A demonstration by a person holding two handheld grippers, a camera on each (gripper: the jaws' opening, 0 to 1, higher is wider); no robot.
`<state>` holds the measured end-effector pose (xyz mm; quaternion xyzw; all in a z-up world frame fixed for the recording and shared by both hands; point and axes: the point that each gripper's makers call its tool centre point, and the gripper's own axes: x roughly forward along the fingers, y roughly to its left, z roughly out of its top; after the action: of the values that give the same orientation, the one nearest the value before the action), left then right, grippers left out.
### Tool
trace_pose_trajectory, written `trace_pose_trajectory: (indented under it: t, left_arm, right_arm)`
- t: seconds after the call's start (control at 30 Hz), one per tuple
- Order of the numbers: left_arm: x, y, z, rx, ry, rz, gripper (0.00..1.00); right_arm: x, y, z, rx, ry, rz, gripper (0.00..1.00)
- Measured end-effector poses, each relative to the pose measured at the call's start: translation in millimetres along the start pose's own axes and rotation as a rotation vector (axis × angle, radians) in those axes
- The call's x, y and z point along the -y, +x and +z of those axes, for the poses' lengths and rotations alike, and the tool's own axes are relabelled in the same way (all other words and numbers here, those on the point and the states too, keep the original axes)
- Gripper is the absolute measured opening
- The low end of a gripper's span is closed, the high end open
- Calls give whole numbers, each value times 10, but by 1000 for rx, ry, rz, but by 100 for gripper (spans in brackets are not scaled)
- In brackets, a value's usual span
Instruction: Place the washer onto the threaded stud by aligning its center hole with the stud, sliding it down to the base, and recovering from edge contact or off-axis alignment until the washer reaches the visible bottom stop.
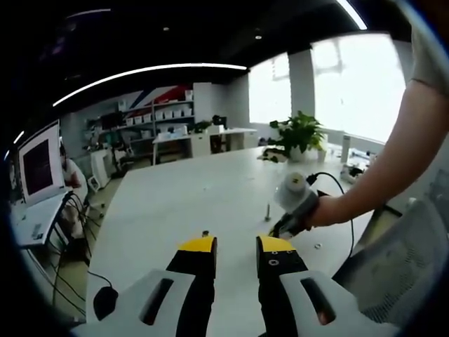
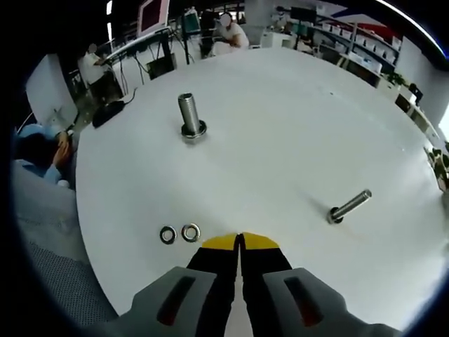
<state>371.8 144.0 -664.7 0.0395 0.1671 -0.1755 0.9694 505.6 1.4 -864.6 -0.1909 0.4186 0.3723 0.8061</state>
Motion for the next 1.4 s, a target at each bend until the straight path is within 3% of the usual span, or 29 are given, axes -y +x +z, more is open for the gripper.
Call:
trace_pose_trajectory:
  t: [0.4,0.63,0.73,0.9,1.4]
  left_arm:
    - [4,8,-10,-7,-1,-1,20]
    - [0,4,-6,-6,-2,2,20]
    - [4,5,0,-4,-1,0,20]
    - [4,1,7,-1,-2,-1,20]
    - [33,-7,32,12,-1,-17,21]
  right_arm:
    - [208,-154,-147,-7,31,-24,3]
    - [161,-253,-201,-10,18,-5,3]
    - [163,-280,-270,-13,56,7,8]
    - [136,-352,-342,-19,46,8,14]
    - [112,-561,-695,-99,0,15,20]
